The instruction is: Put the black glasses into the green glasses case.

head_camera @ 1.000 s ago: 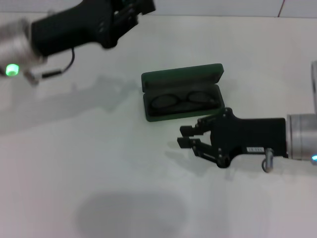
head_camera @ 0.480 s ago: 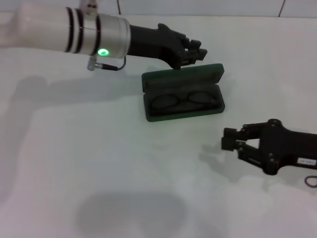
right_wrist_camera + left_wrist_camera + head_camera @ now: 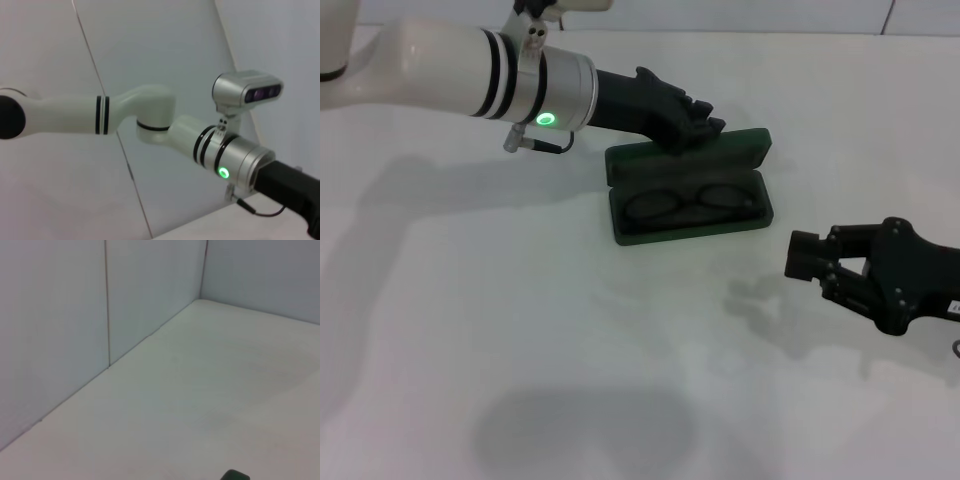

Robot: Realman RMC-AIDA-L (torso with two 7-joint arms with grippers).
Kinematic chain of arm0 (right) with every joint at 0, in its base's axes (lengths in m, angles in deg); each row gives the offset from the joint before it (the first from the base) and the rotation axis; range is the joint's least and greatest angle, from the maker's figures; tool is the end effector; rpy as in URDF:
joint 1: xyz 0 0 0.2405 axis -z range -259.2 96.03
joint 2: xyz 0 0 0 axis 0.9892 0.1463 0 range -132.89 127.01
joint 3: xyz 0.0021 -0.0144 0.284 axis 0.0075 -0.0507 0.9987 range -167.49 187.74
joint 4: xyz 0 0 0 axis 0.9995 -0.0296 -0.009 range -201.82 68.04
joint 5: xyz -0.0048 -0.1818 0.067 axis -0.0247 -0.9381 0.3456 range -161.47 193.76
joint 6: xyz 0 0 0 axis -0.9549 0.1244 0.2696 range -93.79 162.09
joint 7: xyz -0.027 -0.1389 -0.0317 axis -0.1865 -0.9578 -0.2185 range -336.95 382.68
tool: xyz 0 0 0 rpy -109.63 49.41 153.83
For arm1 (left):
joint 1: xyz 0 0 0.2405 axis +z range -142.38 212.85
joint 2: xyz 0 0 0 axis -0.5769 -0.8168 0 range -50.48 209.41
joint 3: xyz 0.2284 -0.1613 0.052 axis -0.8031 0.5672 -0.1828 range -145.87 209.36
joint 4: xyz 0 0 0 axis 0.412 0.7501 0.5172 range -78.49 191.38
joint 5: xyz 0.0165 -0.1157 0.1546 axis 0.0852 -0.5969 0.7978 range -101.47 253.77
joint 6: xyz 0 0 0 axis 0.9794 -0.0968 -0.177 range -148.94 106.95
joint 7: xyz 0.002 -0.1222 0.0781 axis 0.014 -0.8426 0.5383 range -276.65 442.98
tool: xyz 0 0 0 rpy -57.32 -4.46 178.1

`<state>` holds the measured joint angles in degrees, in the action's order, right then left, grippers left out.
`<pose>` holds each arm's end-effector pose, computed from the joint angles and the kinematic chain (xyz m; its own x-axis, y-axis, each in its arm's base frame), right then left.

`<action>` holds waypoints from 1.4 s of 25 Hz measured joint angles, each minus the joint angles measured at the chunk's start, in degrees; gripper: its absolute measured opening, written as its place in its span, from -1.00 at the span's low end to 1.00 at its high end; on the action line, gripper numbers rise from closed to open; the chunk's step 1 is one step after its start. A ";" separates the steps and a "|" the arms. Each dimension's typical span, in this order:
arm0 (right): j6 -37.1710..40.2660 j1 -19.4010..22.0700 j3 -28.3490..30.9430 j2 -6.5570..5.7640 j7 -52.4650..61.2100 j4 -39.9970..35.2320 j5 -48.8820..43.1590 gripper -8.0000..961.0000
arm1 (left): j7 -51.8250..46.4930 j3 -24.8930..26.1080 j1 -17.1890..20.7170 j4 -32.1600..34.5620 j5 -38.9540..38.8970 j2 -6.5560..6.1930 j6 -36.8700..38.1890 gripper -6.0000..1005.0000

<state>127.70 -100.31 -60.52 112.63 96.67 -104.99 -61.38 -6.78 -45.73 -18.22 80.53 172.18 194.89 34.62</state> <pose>0.2580 0.2750 -0.0155 0.6634 -0.2577 -0.7025 -0.3585 -0.9335 0.0039 -0.1670 0.4344 -0.0770 0.9248 0.2785 0.2592 0.3444 -0.9024 -0.2589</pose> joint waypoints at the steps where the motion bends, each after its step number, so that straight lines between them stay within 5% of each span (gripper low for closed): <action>1: 0.02 -0.13 0.25 0.00 -0.15 0.22 0.08 -0.59 | -0.02 -0.07 0.09 -0.01 0.04 0.01 0.04 -0.51; 12: -0.63 -0.68 0.63 0.09 -0.77 1.24 0.62 -0.58 | -1.84 -0.28 0.75 -0.57 3.17 0.76 2.34 -0.51; 26: -0.23 -0.53 0.21 -0.10 -0.77 1.88 -0.64 -0.57 | -1.33 -0.25 3.17 0.58 6.47 3.03 7.12 -0.81; 31: 1.70 -0.23 0.50 -0.58 -1.39 1.61 -2.03 -0.57 | -3.12 0.52 7.81 8.60 5.61 3.66 10.56 -0.80; 35: 5.19 -0.63 0.94 -1.30 -1.63 1.02 -2.93 -0.57 | -8.08 4.34 13.32 16.46 4.80 2.58 19.55 -0.77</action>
<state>132.89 -100.94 -59.58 111.34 95.04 -103.97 -64.31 -14.85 -41.39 -4.90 96.99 176.97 197.46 54.17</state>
